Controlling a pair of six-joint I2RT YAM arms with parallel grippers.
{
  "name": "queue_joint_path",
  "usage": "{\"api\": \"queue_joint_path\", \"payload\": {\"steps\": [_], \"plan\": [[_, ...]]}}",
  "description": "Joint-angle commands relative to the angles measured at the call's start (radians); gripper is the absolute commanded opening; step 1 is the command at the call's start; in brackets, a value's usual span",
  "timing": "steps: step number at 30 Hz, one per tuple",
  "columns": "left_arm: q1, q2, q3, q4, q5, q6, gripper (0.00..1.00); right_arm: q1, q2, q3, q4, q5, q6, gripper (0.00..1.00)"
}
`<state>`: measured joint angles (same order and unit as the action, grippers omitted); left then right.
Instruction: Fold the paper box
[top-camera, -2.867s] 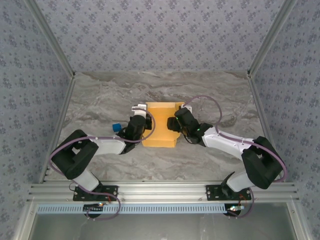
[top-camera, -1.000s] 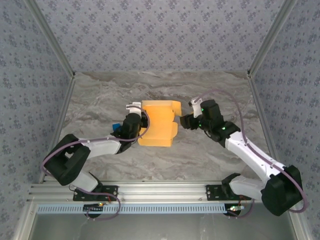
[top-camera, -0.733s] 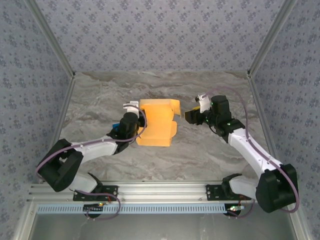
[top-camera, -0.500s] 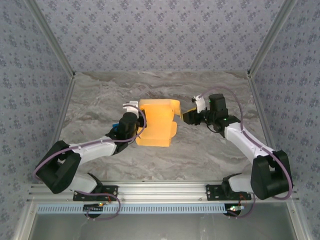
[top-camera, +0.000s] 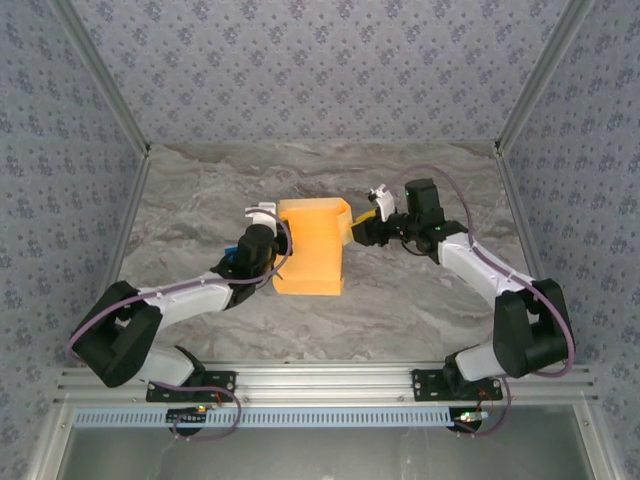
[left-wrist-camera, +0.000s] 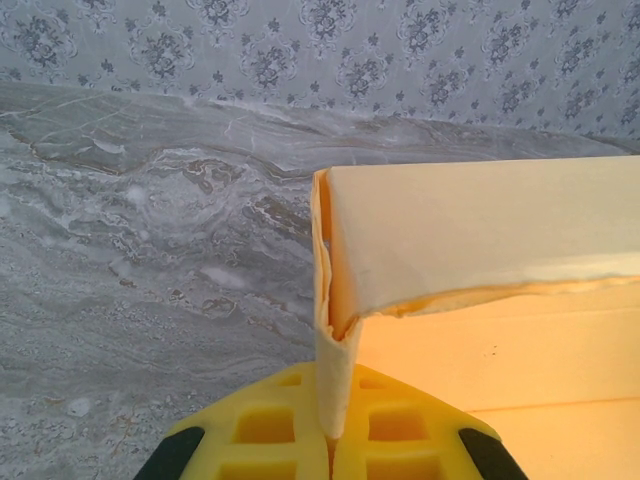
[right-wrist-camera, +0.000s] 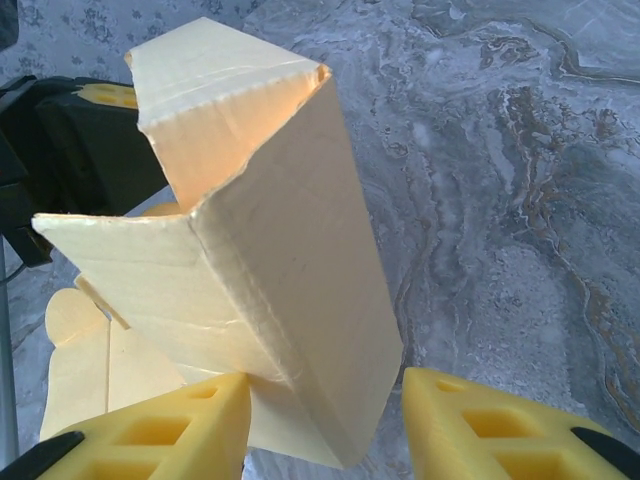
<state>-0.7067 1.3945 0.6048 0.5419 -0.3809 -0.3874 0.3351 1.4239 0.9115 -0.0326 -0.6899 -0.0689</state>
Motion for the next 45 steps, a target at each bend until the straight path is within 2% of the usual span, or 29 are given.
{"api": "queue_joint_path", "payload": {"steps": [1, 23, 36, 40, 45], "plan": [[0.001, -0.016, 0.011, 0.01, 0.035, -0.01, 0.0, 0.011, 0.015, 0.048, 0.011, -0.023, -0.026, 0.45], [0.0, 0.01, 0.026, 0.007, 0.092, -0.012, 0.0, 0.057, 0.109, 0.146, -0.025, 0.074, -0.048, 0.42], [0.001, 0.01, 0.032, 0.008, 0.101, -0.011, 0.0, 0.078, 0.118, 0.147, -0.007, 0.121, -0.062, 0.41], [0.0, 0.007, 0.03, 0.008, 0.102, -0.014, 0.0, 0.096, 0.112, 0.136, -0.003, 0.194, -0.064, 0.41], [0.001, 0.005, 0.03, 0.006, 0.102, -0.018, 0.0, 0.154, 0.101, 0.114, 0.025, 0.397, -0.035, 0.41]]}}
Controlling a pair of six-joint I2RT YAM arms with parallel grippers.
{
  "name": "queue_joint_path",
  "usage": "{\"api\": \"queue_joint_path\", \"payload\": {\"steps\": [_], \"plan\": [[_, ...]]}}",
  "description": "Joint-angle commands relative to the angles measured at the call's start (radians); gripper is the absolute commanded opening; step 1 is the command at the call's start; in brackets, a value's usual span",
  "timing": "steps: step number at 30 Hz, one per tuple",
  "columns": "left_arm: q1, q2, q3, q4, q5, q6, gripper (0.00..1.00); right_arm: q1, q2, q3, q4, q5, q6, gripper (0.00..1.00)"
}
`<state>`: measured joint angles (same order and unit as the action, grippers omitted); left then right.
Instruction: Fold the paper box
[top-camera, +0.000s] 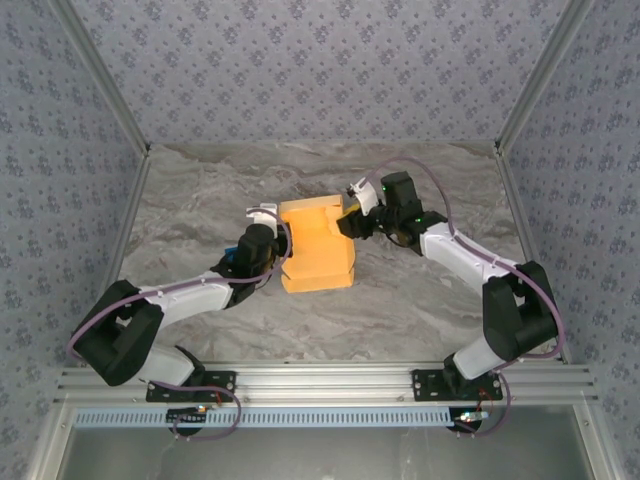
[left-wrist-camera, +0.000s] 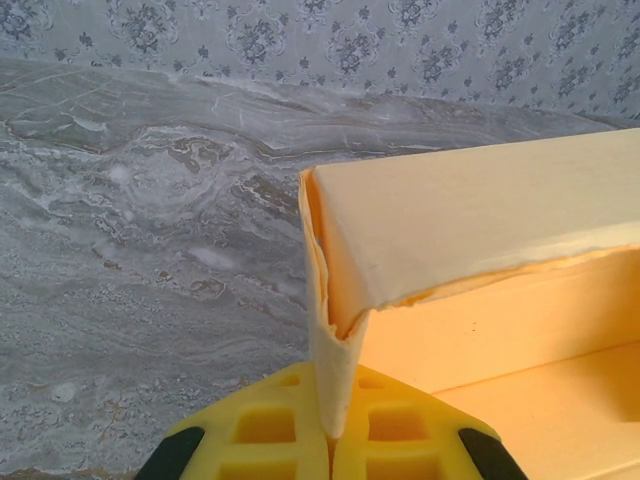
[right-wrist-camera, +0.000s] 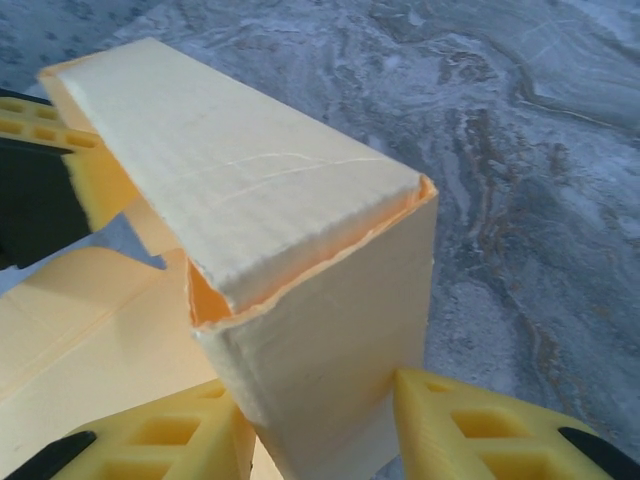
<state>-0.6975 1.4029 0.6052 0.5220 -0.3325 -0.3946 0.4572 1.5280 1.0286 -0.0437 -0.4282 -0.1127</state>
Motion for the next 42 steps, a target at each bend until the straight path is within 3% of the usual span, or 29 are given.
{"api": "queue_joint_path", "payload": {"steps": [1, 7, 14, 20, 32, 42], "plan": [[-0.009, -0.004, 0.03, 0.026, 0.053, -0.01, 0.0, 0.048, -0.003, -0.002, 0.037, 0.191, 0.017, 0.41], [-0.009, 0.001, 0.03, 0.026, 0.053, -0.013, 0.0, 0.125, 0.016, 0.006, 0.032, 0.479, 0.072, 0.33], [-0.009, -0.002, 0.027, 0.026, 0.05, -0.016, 0.0, 0.212, 0.087, 0.093, -0.084, 0.907, 0.245, 0.26], [-0.008, -0.005, 0.025, 0.027, 0.04, -0.018, 0.0, 0.288, 0.142, 0.155, -0.201, 1.134, 0.327, 0.2], [-0.009, 0.001, 0.022, 0.02, -0.012, -0.016, 0.0, 0.364, 0.185, 0.249, -0.321, 1.309, 0.432, 0.17], [-0.008, 0.001, 0.022, 0.007, -0.046, -0.023, 0.0, 0.358, 0.216, 0.283, -0.428, 1.395, 0.467, 0.18]]}}
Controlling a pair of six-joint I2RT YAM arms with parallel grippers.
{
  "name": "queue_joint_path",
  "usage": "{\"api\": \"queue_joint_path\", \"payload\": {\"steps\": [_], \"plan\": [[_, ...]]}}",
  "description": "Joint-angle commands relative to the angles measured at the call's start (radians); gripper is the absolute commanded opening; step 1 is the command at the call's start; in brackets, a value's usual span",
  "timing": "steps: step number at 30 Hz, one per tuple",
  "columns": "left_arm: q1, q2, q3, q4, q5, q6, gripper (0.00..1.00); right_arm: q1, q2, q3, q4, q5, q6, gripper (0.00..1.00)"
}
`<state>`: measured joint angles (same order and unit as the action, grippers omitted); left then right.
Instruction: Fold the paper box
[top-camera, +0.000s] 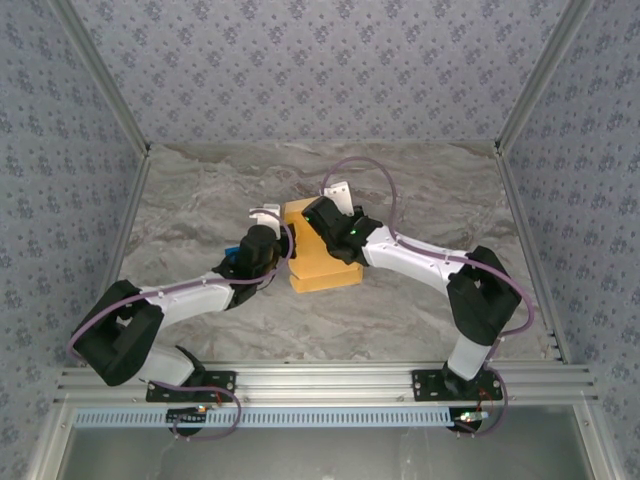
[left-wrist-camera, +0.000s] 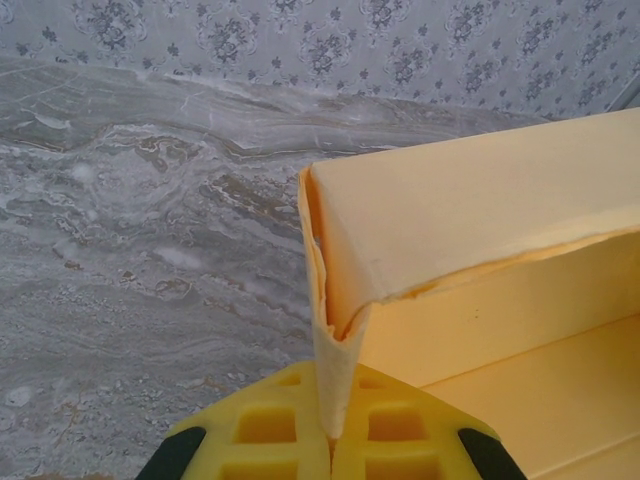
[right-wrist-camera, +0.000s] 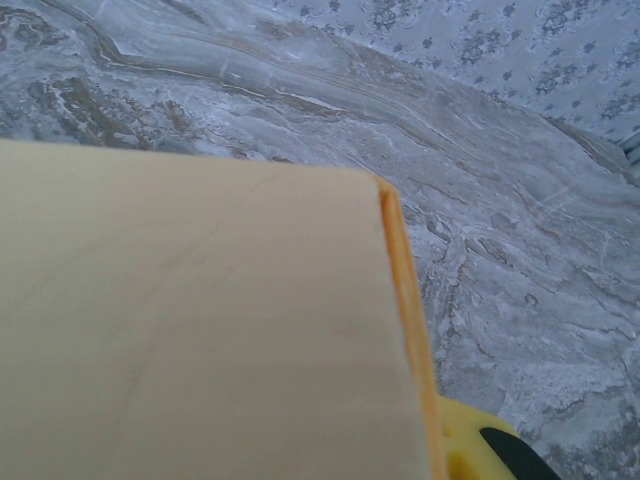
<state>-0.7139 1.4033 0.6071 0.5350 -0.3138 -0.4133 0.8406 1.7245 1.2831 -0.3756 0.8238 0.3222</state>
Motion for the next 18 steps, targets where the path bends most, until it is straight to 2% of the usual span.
{"api": "queue_joint_path", "payload": {"steps": [1, 4, 10, 18], "plan": [[0.008, 0.0, 0.02, -0.005, -0.065, -0.004, 0.0, -0.03, 0.02, 0.031, -0.106, 0.144, 0.036, 0.18], [0.008, 0.003, 0.023, -0.007, -0.066, -0.002, 0.0, -0.038, 0.019, 0.033, -0.108, 0.123, 0.034, 0.18], [0.007, 0.017, 0.034, -0.009, -0.063, -0.002, 0.0, -0.028, 0.0, 0.023, -0.029, -0.027, -0.034, 0.22], [0.008, 0.023, 0.043, -0.025, -0.077, 0.008, 0.0, -0.03, -0.074, -0.024, 0.023, -0.196, -0.059, 0.38]]}}
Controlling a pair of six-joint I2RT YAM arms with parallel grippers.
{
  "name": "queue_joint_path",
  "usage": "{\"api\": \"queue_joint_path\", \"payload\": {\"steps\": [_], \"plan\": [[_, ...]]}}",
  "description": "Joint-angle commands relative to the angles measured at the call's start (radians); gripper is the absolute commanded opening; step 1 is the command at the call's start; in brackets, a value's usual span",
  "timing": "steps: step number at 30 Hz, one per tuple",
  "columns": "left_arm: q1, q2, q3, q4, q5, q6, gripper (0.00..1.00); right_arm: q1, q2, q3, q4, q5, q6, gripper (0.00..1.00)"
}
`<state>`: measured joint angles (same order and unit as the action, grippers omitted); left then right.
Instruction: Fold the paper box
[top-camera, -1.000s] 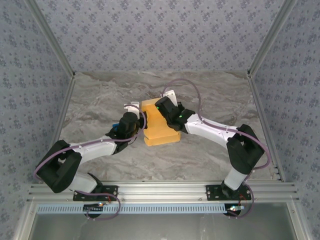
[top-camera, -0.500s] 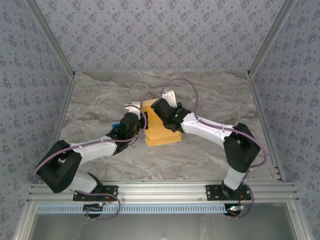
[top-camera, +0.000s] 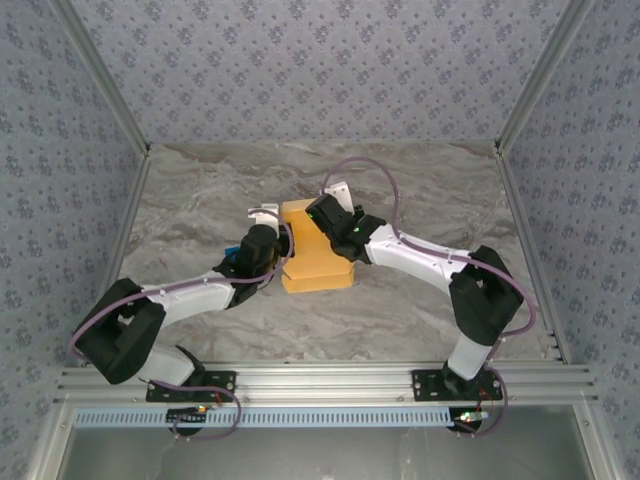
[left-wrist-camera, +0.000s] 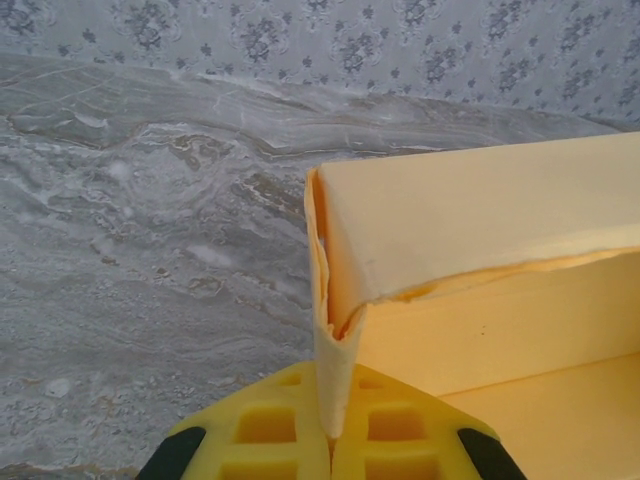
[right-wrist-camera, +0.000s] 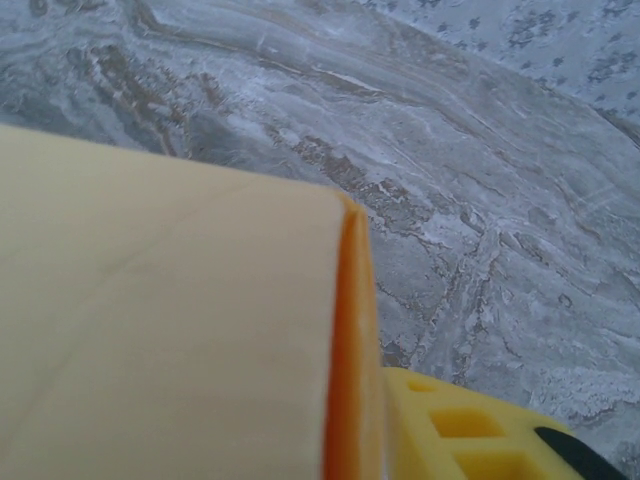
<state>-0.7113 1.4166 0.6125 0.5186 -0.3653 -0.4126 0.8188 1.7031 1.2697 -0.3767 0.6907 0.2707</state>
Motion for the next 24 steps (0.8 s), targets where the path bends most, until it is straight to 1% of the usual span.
{"api": "queue_joint_path", "payload": {"steps": [1, 5, 10, 15, 17, 24], "plan": [[0.004, 0.013, 0.042, -0.011, -0.025, 0.008, 0.0, -0.008, -0.058, -0.012, 0.023, -0.075, -0.008, 0.4], [0.005, 0.025, 0.051, -0.013, -0.027, 0.008, 0.0, -0.009, -0.074, -0.02, 0.026, -0.128, -0.008, 0.56], [0.005, 0.038, 0.064, -0.027, -0.04, 0.014, 0.0, -0.009, -0.099, -0.045, 0.051, -0.201, -0.015, 0.66], [0.011, 0.052, 0.067, -0.043, -0.033, 0.02, 0.0, -0.009, -0.157, -0.069, 0.065, -0.266, -0.033, 0.74], [0.019, 0.05, 0.063, -0.042, -0.017, 0.029, 0.0, -0.009, -0.194, -0.111, 0.072, -0.282, -0.05, 0.76], [0.056, 0.105, 0.054, 0.02, 0.156, 0.168, 0.0, -0.017, -0.318, -0.115, 0.032, -0.398, -0.123, 0.77]]}}
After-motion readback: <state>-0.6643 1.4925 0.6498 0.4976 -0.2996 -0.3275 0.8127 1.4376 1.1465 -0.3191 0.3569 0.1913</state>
